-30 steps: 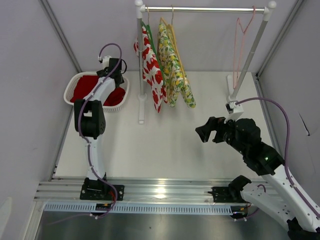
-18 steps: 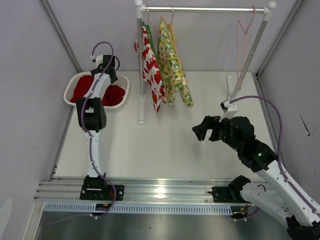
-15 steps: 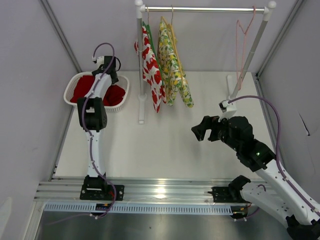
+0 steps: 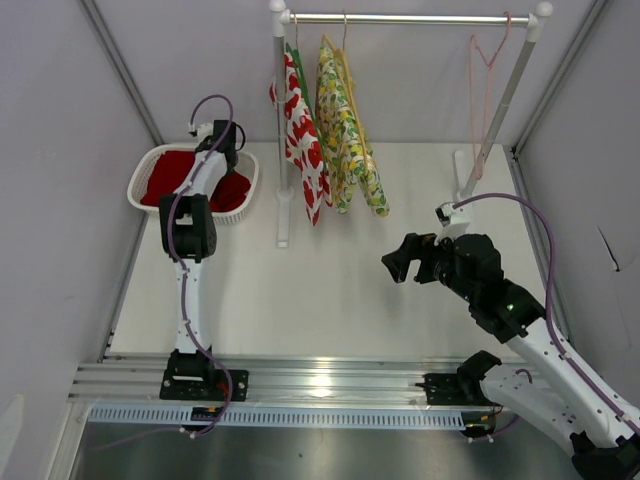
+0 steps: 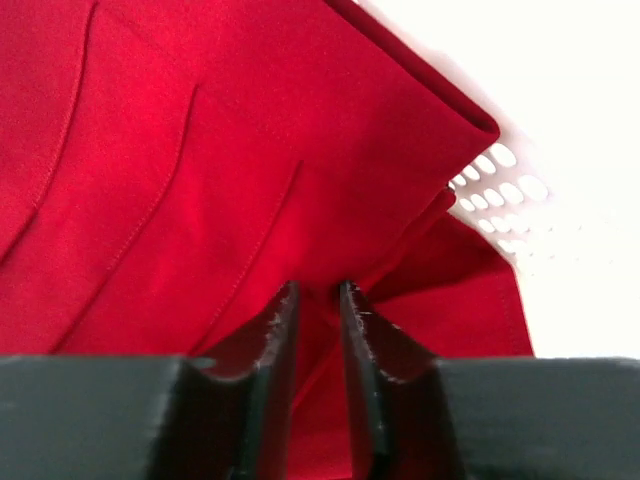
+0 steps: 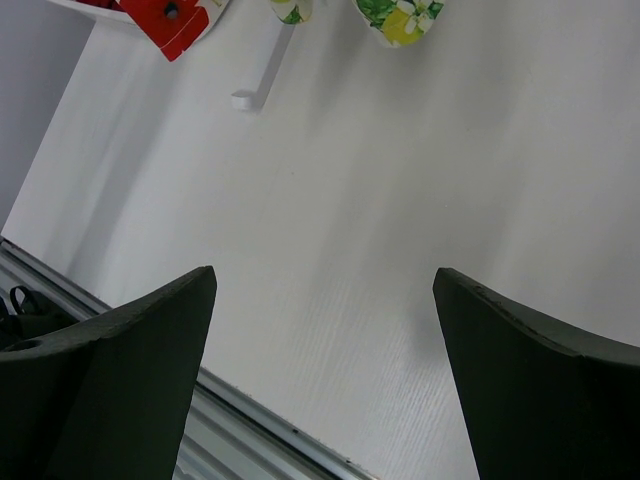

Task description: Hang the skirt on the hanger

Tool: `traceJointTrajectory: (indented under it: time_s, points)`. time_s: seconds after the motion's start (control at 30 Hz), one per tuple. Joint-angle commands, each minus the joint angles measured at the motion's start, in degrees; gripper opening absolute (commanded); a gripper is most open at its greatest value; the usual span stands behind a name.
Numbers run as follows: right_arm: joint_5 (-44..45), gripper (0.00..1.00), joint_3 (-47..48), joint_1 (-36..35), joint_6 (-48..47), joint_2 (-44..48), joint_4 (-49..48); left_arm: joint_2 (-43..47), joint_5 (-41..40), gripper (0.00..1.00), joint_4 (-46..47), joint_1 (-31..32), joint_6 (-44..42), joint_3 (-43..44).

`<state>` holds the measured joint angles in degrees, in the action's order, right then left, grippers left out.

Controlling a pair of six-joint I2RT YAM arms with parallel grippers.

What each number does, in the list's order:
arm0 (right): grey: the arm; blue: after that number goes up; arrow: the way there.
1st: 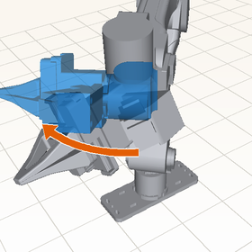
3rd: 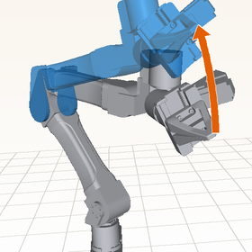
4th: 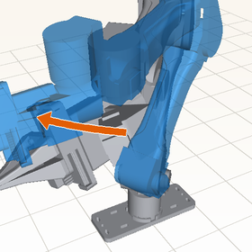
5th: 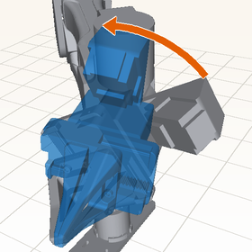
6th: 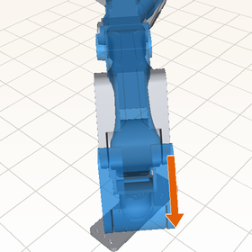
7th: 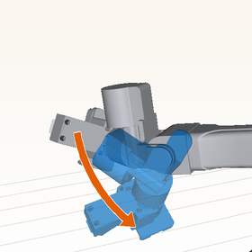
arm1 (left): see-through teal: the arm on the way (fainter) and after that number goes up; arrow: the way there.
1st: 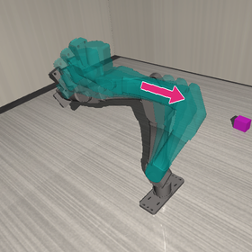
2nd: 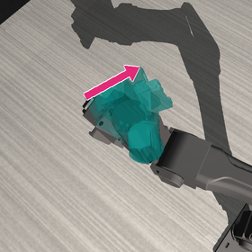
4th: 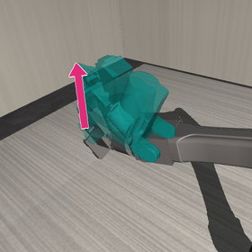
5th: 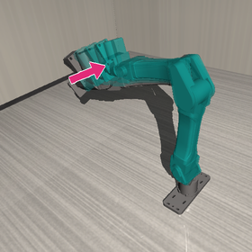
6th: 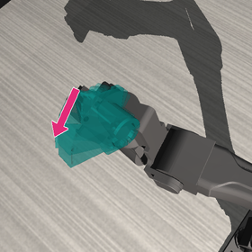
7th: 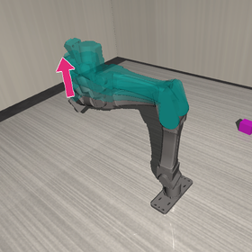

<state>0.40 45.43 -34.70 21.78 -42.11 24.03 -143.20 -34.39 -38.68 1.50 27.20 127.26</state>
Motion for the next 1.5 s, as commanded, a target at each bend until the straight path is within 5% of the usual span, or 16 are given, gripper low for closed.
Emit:
traceJointTrajectory:
  time_s: [0.0, 0.03, 0.4, 0.77, 1.47]
  points:
    - [-1.5, 0.97, -0.2, 0.4, -0.9, 0.4, -2.8, 2.6, -1.8, 0.13, -0.1, 0.1, 1.2, -0.8]
    - [-1.5, 0.97, -0.1, 0.5, -0.9, 0.4, -2.8, 3.3, -1.9, 0.0, 0.1, 0.1, 0.9, -1.0]
    - [-2.1, 0.97, 0.4, 0.8, -1.0, 0.5, -3.2, 24.1, -0.4, 0.0, 10.8, 2.0, -3.0, -13.3]
    - [-2.3, 0.97, 0.5, 0.8, -1.1, 1.2, -2.8, 35.5, -1.1, 0.0, 14.3, 5.1, -3.9, -25.6]
    - [-3.5, 0.95, 0.4, 0.9, -0.7, -4.5, -4.4, 54.6, -1.6, 0.0, 25.6, 12.4, -7.2, -34.0]
